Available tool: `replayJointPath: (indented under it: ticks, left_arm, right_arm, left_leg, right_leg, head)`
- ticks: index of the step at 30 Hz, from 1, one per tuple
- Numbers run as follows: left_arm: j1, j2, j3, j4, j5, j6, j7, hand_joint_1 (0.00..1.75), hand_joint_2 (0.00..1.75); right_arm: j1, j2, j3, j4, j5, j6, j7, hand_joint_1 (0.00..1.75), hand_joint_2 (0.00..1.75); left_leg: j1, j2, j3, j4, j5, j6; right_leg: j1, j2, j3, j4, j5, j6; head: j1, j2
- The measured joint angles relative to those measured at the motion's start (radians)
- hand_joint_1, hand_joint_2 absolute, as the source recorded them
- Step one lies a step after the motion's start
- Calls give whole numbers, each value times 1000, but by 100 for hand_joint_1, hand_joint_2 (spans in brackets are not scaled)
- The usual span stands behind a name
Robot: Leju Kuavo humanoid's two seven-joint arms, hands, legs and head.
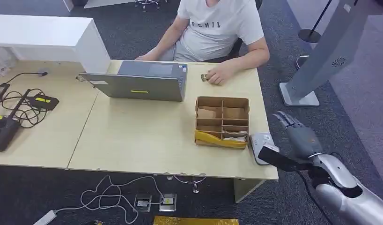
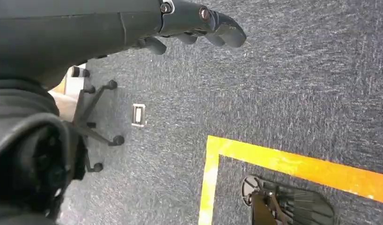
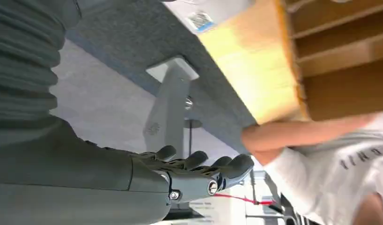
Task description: Pass the card to the sensor for recognition and then transmit it.
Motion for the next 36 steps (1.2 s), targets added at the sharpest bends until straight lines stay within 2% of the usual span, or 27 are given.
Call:
replayJointPath:
  ticks: [7,13,36]
  left_arm:
    - [-7,-6,0,0,-1,2,0,0,0]
    - [-8,-10,0,0,0,8,0,0,0]
    - [-20,-11,-1,0,-19,-9,2,0,0]
  right_arm:
    - [-29,94,0,32,49,0,-20,0,175]
    - [-47,143,0,61,65,15,-27,0,175]
    - [-73,237,-25,169,149,0,-68,0,175]
  left_leg:
    - [0,-1,0,0,0,0]
    - [0,-1,0,0,0,0]
    - [0,-1,0,0,0,0]
  right_leg:
    - [0,-1,0,0,0,0]
    - [0,-1,0,0,0,0]
    - [0,-1,0,0,0,0]
  head:
    - [0,0]
    - [0,0]
    - [0,0]
